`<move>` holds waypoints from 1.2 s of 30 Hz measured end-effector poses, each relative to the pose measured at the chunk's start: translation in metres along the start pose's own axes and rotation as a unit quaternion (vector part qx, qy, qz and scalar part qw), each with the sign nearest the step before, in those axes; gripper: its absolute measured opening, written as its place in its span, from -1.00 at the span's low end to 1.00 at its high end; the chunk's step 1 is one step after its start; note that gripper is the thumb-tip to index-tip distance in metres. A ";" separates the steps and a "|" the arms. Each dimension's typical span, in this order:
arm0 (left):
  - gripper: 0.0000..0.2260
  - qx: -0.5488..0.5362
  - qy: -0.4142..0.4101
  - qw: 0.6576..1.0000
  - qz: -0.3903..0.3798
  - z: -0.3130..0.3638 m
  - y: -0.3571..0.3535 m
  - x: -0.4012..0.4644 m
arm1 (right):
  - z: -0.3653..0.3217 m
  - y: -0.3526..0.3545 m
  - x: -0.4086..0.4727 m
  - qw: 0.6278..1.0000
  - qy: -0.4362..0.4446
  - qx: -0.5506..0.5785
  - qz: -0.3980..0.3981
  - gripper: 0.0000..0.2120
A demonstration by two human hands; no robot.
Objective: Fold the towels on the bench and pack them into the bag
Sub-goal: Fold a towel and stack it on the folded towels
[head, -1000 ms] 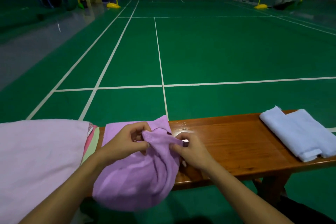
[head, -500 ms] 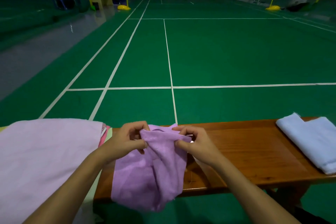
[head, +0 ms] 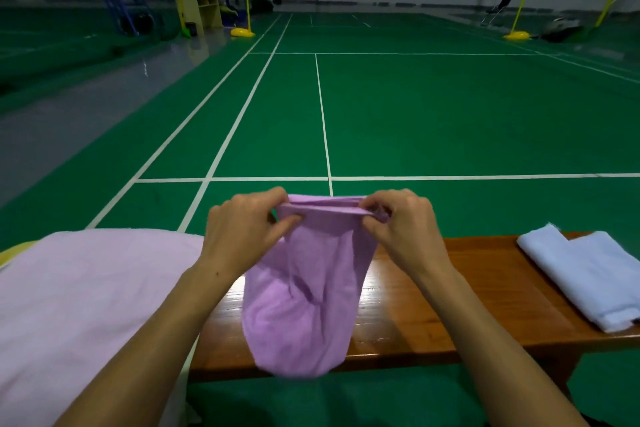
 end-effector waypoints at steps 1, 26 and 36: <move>-0.70 -0.074 0.048 0.996 0.008 0.001 0.005 0.006 | -0.005 0.006 0.004 1.000 -0.005 0.017 0.025 -0.82; -0.55 -0.566 0.189 0.803 -0.021 0.042 0.084 0.020 | -0.059 0.074 0.003 0.883 -0.151 0.444 -0.009 -0.76; -0.73 -0.400 0.266 0.872 -0.095 0.000 0.001 0.009 | 0.017 -0.020 0.006 0.910 -0.256 0.323 -0.053 -0.74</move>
Point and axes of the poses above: each hand's wrist, its own x-axis towards the middle knuckle, its own y-axis out of the back of the hand, z = x × y, the point moved 2 cm from there along x, towards the middle knuckle, and after that the axes turned 2 degrees about z, right-handed, at the moved point
